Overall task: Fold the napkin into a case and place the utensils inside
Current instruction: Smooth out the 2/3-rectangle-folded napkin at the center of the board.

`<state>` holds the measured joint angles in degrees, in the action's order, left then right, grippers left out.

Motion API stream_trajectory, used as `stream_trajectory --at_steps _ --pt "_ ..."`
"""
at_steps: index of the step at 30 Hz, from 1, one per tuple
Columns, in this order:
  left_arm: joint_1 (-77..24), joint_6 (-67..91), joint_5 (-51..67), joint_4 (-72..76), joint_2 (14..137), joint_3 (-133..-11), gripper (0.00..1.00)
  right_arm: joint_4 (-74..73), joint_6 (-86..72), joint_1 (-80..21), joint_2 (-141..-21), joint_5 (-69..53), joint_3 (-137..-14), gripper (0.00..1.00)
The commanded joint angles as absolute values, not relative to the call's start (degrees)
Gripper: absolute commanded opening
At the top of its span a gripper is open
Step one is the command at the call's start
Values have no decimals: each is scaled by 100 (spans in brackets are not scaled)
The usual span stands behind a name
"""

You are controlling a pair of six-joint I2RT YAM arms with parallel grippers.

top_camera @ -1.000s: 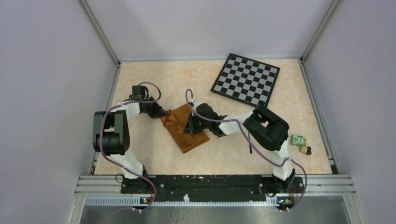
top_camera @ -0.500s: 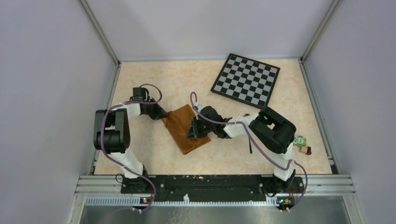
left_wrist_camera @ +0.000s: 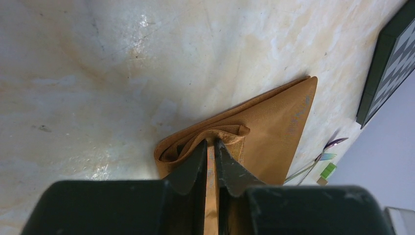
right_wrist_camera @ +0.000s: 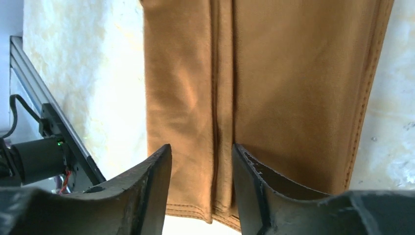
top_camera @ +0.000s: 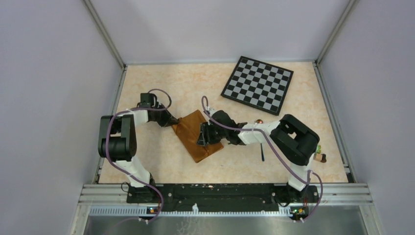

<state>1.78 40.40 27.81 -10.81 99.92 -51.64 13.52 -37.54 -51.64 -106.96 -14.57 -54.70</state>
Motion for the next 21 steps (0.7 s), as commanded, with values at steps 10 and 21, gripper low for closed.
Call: stream_trajectory --at_steps 10,21 --pt "158 3817 2772 -1134 10040 -5060 14 2220 -3606 -5093 -12201 -3717 -7941 48" --pt "156 3801 2756 -1160 10235 -5109 14 2336 -3720 -5080 -12910 -4151 -7978 47"
